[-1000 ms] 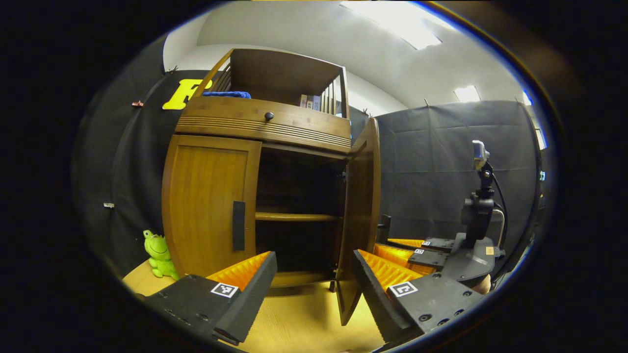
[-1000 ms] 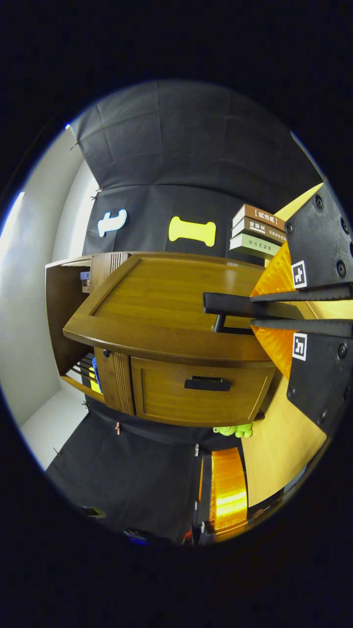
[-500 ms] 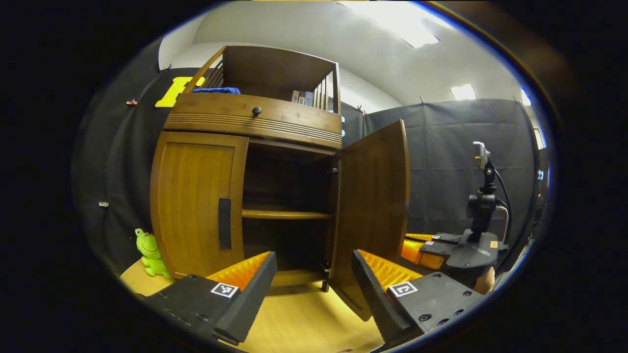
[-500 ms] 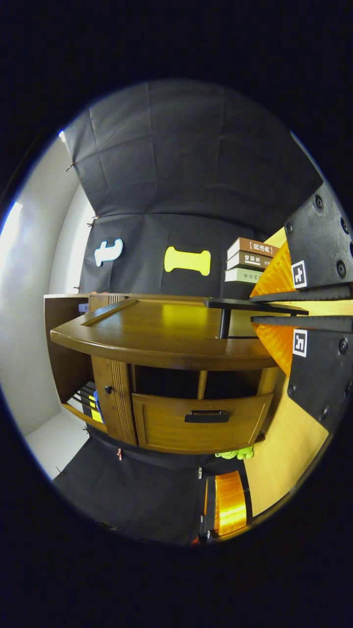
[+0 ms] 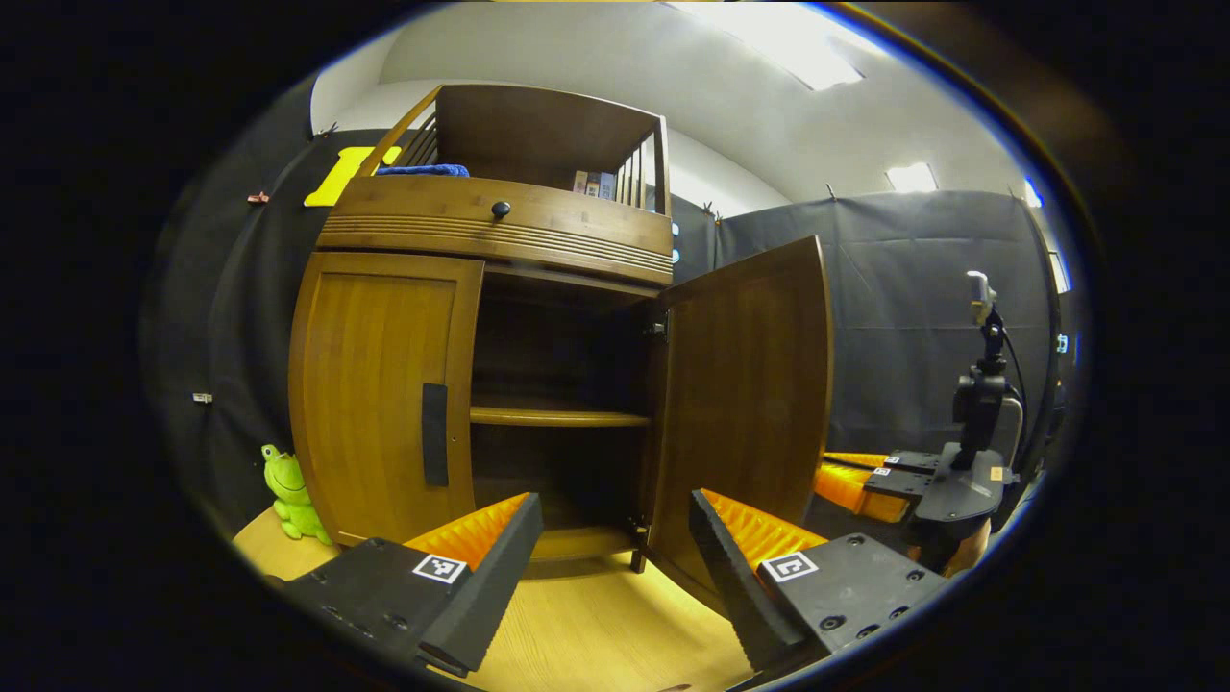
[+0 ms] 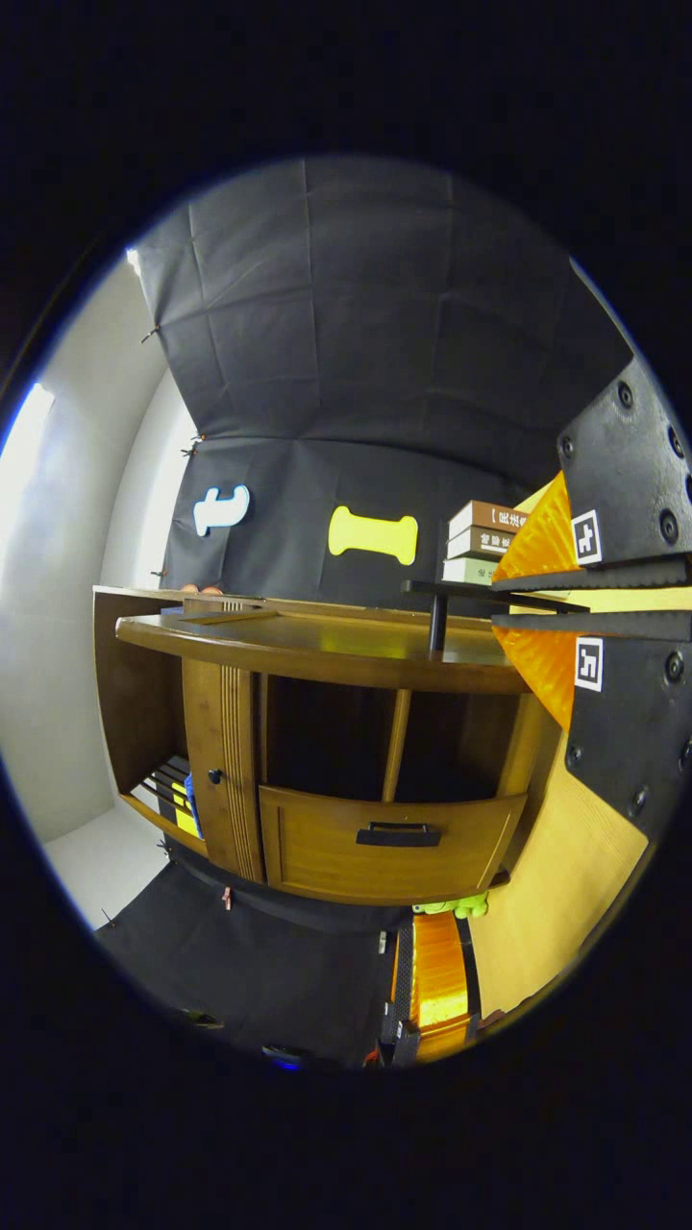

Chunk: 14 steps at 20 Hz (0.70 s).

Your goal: Open the right door of the double-door shoe cabinet with the right hand, and open the left door with the left hand.

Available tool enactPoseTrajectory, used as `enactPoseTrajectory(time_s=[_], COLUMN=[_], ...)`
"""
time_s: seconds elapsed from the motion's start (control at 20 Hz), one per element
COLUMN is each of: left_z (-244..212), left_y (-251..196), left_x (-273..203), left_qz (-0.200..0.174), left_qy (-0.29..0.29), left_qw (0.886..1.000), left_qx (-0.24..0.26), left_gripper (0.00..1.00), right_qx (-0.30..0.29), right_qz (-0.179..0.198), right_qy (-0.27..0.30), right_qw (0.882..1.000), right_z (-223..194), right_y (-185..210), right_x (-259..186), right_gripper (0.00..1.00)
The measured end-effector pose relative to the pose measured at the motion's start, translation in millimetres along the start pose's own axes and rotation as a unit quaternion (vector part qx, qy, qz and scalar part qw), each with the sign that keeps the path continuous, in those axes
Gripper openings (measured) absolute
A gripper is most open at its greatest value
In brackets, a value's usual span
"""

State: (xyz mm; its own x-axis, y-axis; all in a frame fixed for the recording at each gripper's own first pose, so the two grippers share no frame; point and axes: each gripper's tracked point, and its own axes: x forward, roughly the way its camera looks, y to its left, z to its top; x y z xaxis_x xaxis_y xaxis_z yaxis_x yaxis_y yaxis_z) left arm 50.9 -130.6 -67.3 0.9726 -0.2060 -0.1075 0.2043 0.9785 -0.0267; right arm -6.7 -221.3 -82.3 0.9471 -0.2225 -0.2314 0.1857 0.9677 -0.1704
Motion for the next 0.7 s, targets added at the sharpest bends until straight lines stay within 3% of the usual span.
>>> enactPoseTrajectory(time_s=[0.3,0.5,0.7], left_z=[1,-4,-1], left_y=[-5,0,11], left_x=[3,3,2], left_qz=[0.000,0.006,0.023], left_qy=[0.002,0.005,0.002], left_qw=[1.000,1.000,1.000], left_qx=[0.000,0.003,0.008], left_gripper=[0.96,0.96,0.96], right_qx=[0.005,0.012,0.031], right_qz=[-0.023,-0.008,0.051], right_qy=[-0.014,-0.026,-0.046], right_qw=[1.000,1.000,0.997], right_z=[9,16,29], right_y=[-18,-15,25], right_x=[-13,-23,-33], right_gripper=[0.07,0.07,0.10])
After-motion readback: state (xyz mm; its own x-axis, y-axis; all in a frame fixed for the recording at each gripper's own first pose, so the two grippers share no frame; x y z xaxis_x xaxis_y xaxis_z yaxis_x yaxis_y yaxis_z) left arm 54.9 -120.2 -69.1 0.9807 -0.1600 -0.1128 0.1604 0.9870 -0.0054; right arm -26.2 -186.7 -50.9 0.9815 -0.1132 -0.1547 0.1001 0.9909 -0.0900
